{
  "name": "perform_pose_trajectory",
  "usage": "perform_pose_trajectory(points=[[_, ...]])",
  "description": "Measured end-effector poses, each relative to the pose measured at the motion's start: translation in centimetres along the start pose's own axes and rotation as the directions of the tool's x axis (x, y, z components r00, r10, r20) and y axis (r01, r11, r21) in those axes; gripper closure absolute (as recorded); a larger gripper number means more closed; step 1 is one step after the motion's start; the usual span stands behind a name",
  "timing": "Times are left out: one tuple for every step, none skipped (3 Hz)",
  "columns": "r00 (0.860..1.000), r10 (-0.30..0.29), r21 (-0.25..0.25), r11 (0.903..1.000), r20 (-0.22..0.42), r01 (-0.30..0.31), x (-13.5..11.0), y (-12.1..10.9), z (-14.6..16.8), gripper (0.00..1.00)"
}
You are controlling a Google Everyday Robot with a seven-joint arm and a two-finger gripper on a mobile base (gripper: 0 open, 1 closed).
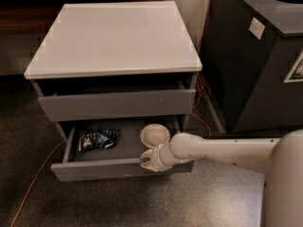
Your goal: Pick blue chip bag from middle drawer and place on counter
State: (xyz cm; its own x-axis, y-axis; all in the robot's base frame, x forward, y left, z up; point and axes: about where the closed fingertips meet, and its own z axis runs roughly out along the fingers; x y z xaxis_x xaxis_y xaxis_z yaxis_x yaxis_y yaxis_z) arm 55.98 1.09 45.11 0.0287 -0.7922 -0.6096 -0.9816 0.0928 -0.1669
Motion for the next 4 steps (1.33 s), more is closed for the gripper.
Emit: perform_pose_trajectory(points=[[1.000, 0.000, 0.001, 1.0000, 0.002, 0.000, 0.0, 0.1, 0.0, 1.00], [1.000, 0.000, 0.001, 1.0000, 0.003, 0.000, 0.0, 0.1, 0.0, 1.00], [1.000, 0.009, -0.001, 1.0000, 0.026, -0.009, -0.5, 2.2, -0.5, 1.00], [0.999, 0.012, -0.002, 0.9999, 0.031, -0.012, -0.6, 2.6, -0.6, 1.00]])
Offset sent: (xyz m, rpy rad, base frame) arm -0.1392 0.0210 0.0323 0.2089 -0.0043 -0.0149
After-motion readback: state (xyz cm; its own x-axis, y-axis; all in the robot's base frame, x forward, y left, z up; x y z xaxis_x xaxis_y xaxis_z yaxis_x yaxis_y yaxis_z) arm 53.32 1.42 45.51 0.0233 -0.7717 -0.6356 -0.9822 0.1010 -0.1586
